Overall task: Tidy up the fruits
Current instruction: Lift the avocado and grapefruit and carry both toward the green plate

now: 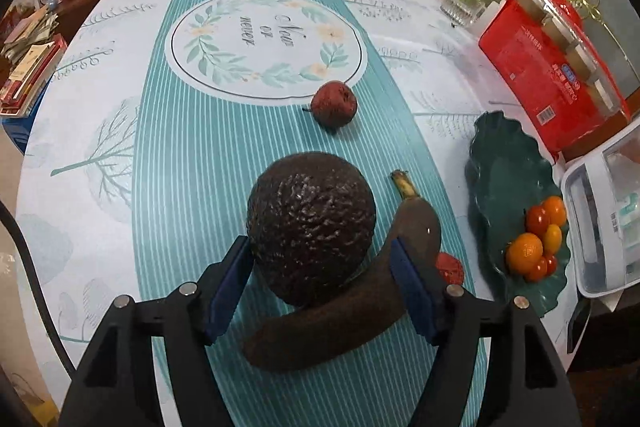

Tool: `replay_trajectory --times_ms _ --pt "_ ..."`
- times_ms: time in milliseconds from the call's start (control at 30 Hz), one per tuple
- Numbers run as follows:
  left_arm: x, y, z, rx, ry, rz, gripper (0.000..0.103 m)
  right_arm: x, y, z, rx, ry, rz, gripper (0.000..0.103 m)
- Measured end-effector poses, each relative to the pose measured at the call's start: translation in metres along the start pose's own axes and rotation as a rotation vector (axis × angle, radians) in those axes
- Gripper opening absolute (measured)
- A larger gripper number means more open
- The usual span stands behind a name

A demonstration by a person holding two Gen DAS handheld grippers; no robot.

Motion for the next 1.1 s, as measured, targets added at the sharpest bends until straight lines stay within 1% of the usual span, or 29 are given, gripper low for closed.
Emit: replay_trajectory --times_ms 33,67,167,267,367,467,567,700,767,800,833,867,900,967,1000,1033,1067,1100 --pt "0.001 0.001 -0.001 0.009 -0.002 0.005 0.059 0.003 -0.002 0.003 -0.002 -0.004 0.004 0.049" --pt "0.001 0.002 -0.003 0.019 0.002 0.008 0.058 0.004 -0.003 0.003 -0.004 -0.005 0.006 0.049" --pt "0.001 0.002 -0.003 0.016 -0.005 0.010 0.057 0.003 -0.006 0.009 -0.003 -0.006 0.024 0.049" --pt "-0.003 0.001 -0.001 0.030 -0.017 -0.002 0.056 0.009 -0.008 0.010 -0.015 -0.003 0.048 0.049" --pt "-0.004 0.002 0.000 0.029 -0.005 0.026 0.056 0.018 -0.011 0.011 -0.011 0.009 0.062 0.049" --pt "-0.007 0.002 0.006 0.061 0.008 0.061 0.056 0.028 -0.014 0.010 -0.012 0.026 0.083 0.049" --pt "-0.011 -0.002 0.015 0.071 -0.001 0.083 0.056 0.039 -0.017 0.013 -0.008 0.042 0.112 0.049" --pt "-0.014 -0.009 0.029 0.106 -0.017 0.118 0.055 0.058 -0.020 0.017 -0.002 0.064 0.161 0.049" --pt "-0.013 -0.015 0.040 0.130 -0.047 0.140 0.048 0.069 -0.020 0.021 -0.001 0.073 0.190 0.049" --pt "-0.011 -0.016 0.045 0.138 -0.063 0.147 0.023 0.074 -0.020 0.023 0.000 0.075 0.204 0.049" --pt "-0.008 -0.020 0.052 0.128 -0.082 0.155 0.009 0.081 -0.020 0.026 0.002 0.077 0.224 0.049" --pt "-0.003 -0.026 0.059 0.099 -0.098 0.167 0.009 0.086 -0.020 0.028 0.005 0.077 0.238 0.049" --pt "0.000 -0.029 0.063 0.086 -0.102 0.174 0.009 0.092 -0.020 0.030 0.010 0.078 0.253 0.049" --pt "0.005 -0.037 0.065 0.116 -0.096 0.172 0.011 0.104 -0.020 0.031 0.016 0.087 0.279 0.049" --pt "0.006 -0.039 0.063 0.133 -0.087 0.169 0.015 0.109 -0.021 0.032 0.018 0.091 0.291 0.049" --pt "0.005 -0.040 0.061 0.146 -0.076 0.173 0.024 0.114 -0.021 0.033 0.020 0.094 0.304 0.049" --pt "0.004 -0.042 0.057 0.149 -0.061 0.187 0.029 0.118 -0.022 0.034 0.021 0.097 0.318 0.049" --pt "0.003 -0.042 0.054 0.145 -0.056 0.196 0.036 0.121 -0.022 0.036 0.023 0.097 0.329 0.049"
Point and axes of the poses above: each gripper's, at about its wrist camera, not at the fingertips, and z roughly against the way its jaws point, y to its left, x to its top, the point moved 6 cm from there along -z, roughly the way its jaws point, and after that the axes turned 2 degrees about x, right-handed, at the moved point
